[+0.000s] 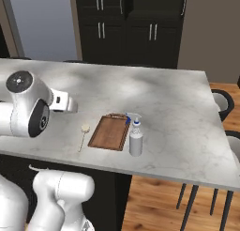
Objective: Grab the spray bottle from the cabinet, then place it next to the cutting board for sanitizing. Then grab the dish brush from the countertop next to the sink and place it next to the cutting board.
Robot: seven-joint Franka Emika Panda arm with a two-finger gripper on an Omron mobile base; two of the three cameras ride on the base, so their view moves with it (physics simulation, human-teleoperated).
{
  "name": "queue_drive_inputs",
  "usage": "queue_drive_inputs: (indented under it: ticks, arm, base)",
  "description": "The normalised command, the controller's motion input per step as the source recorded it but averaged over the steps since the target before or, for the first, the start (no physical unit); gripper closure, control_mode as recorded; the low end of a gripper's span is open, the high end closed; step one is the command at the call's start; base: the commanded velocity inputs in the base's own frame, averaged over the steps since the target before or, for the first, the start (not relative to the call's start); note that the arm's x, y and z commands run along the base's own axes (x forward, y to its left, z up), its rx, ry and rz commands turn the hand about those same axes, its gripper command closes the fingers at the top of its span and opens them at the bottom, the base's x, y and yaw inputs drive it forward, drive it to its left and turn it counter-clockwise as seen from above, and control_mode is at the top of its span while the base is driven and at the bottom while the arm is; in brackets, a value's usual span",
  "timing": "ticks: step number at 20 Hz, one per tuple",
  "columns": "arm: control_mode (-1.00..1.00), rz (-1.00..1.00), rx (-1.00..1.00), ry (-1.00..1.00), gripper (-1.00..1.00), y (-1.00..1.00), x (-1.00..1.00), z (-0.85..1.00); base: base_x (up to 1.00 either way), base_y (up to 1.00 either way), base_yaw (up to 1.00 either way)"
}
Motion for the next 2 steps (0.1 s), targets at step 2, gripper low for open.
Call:
queue_drive_inputs:
  ticks: [2]
  arm:
    - [-1.00, 0.00, 0.00, 0.00, -1.00, -0.22, -1.00, 1.00]
  base:
    - [0.00, 0.00, 0.00]
